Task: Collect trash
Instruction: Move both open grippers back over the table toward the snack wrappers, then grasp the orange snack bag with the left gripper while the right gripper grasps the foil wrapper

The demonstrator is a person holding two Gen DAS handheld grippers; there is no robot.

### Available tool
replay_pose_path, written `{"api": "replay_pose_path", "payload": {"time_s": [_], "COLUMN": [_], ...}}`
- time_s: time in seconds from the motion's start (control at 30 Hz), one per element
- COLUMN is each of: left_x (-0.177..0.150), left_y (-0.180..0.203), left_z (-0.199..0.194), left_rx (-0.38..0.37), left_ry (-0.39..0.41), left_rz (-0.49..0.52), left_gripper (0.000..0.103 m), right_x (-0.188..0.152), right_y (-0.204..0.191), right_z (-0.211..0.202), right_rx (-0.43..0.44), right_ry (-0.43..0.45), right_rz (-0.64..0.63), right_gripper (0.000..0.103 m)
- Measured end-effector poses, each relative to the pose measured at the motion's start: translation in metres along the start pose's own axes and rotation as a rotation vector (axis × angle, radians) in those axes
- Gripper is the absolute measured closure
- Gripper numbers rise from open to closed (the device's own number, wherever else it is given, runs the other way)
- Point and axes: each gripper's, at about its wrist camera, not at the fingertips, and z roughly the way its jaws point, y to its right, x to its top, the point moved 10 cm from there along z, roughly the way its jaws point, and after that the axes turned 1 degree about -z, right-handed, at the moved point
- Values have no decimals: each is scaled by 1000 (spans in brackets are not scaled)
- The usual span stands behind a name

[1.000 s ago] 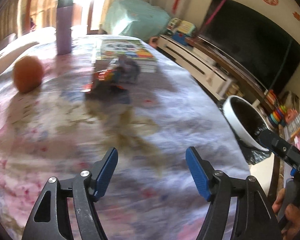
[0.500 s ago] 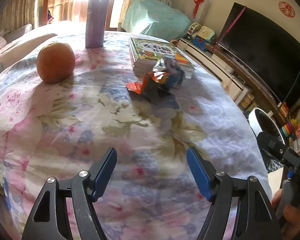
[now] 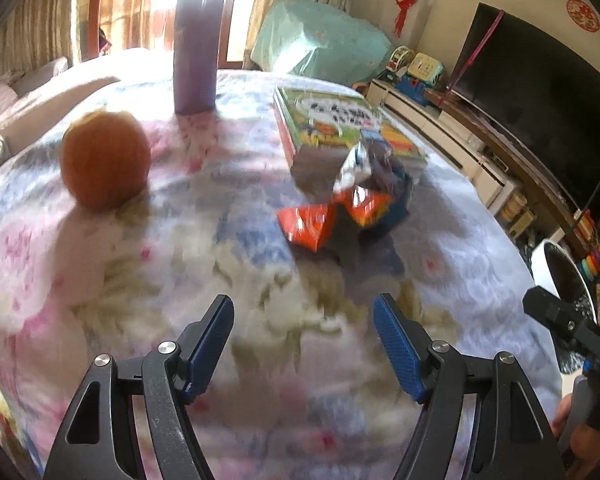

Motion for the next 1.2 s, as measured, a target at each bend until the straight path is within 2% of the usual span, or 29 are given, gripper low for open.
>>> {"api": "replay_pose_path", "payload": {"time_s": [0.23, 0.27, 0.3, 0.37, 0.43, 0.47, 0.6, 0.7, 0.9, 1.07, 1.2], "left_x": [24, 25, 27, 28, 27, 26, 24, 20, 2, -7, -9], "left_y": [5, 6, 8, 11, 13, 13, 7, -7, -38, -49, -46], "left_z": [27, 31, 36, 46, 55, 59, 54, 38, 10, 15, 20], "left_rx": [27, 30, 33, 22, 3, -5, -26, -45, -65, -105, -99], "left_ry": [39, 39, 38, 15, -10, -18, -6, 7, 31, 14, 19], "left_rz": [40, 51, 65, 86, 98, 102, 87, 40, -47, -96, -70], "left_gripper": [33, 36, 40, 64, 80, 82, 85, 86, 86, 86, 86], "right_x": [14, 16, 18, 21, 23, 23, 28, 33, 42, 47, 55], "right_y": [-1, -1, 0, 1, 1, 1, -5, -14, -35, -56, -52], "right_z": [22, 24, 26, 30, 33, 35, 42, 50, 78, 101, 114], "right_rx": [-10, -8, -3, 8, 16, 16, 25, 16, 35, 52, -5], "right_ry": [-22, -21, -20, -19, -19, -20, -13, -4, -18, -29, -18], "right_rz": [-2, 0, 5, 19, 25, 26, 18, -10, -41, -76, -86], "right_gripper": [8, 8, 8, 8, 8, 8, 10, 13, 13, 13, 13]}}
